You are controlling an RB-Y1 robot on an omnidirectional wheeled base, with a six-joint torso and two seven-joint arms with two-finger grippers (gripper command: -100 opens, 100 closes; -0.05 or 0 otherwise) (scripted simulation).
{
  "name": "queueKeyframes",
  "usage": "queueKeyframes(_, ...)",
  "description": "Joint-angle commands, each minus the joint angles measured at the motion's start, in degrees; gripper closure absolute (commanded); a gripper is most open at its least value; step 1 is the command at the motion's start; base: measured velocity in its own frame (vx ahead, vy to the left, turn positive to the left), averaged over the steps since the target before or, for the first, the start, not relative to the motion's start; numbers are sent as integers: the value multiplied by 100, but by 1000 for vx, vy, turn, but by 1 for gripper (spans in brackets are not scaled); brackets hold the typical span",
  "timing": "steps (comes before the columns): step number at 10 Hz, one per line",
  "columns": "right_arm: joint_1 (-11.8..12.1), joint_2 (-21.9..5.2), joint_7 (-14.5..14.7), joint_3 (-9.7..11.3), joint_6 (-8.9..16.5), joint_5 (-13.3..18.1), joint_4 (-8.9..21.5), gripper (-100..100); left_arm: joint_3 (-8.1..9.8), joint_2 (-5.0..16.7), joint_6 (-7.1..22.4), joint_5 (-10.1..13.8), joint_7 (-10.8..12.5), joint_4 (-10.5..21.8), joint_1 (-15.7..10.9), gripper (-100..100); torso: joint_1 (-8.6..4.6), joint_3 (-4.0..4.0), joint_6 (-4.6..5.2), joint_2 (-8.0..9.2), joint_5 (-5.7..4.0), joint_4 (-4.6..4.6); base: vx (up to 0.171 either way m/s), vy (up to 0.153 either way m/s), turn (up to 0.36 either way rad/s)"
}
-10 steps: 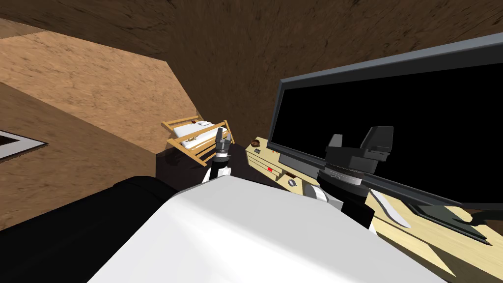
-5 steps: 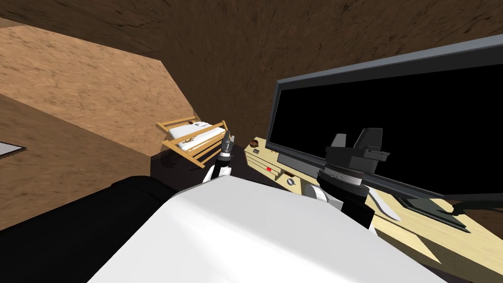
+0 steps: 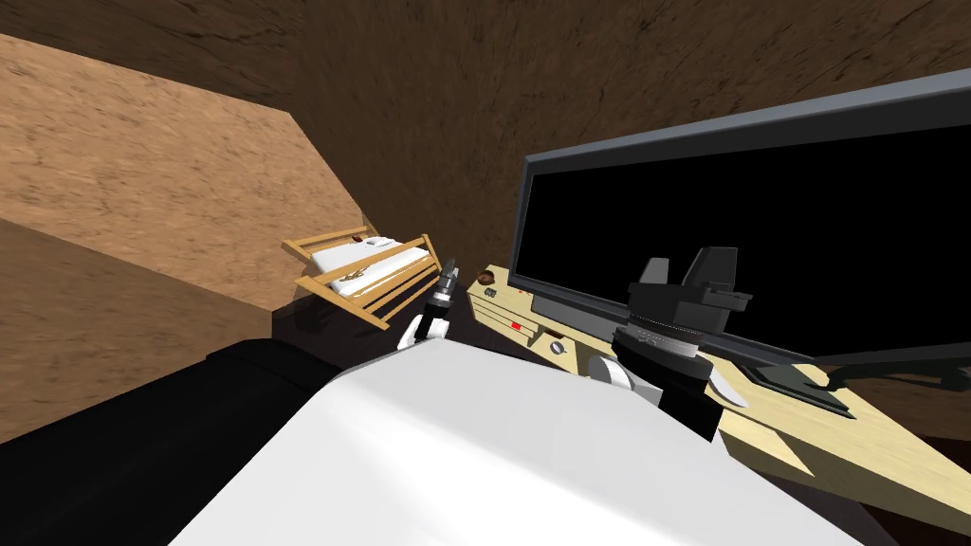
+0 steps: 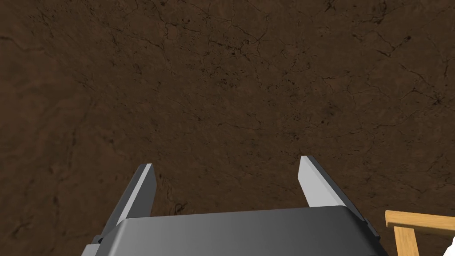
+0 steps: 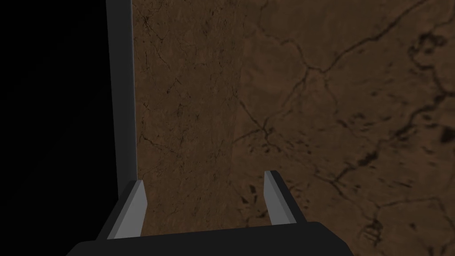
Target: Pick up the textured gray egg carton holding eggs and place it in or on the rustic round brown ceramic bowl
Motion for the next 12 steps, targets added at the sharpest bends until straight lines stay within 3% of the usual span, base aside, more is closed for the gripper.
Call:
queueKeyframes(1, 0, 0, 0, 0, 0, 0, 0, 0, -41, 3, 96, -14, -39, 162, -55, -100, 0, 0, 0, 0, 0, 0, 13, -4, -34)
queueKeyframes(4, 0, 0, 0, 0, 0, 0, 0, 0, -123, 100, 539, -13, -108, 702, -383, -100, 0, 1, -1, 2, 0, 0, 17, -11, -103)
queueKeyframes(5, 0, 0, 0, 0, 0, 0, 0, 0, -123, 100, 539, -13, -108, 760, -383, -100, 0, 0, -1, 0, 0, 0, 17, -6, -34)
queueKeyframes(7, 0, 0, 0, 0, 0, 0, 0, 0, -181, 150, 857, -11, -158, 1189, -620, -100, 1, 1, -1, 2, 0, 0, 16, -11, -104)
queueKeyframes(8, 0, 0, 0, 0, 0, 0, 0, 0, -181, 150, 857, -11, -158, 1189, -620, -100, -1, 1, -1, 1, 0, 0, 15, -8, -43)
queueKeyframes(10, 0, 0, 0, 0, 0, 0, 0, 0, -242, 200, 1185, -10, -211, 1623, -869, -100, 0, 1, -2, 3, 0, 0, 18, -10, -104)
queueKeyframes(12, 1, 0, 0, 0, 0, 0, 0, 0, -273, 229, 1364, -8, -238, 1860, -997, -100, 1, 2, -4, 3, 0, 0, 15, -8, -60)
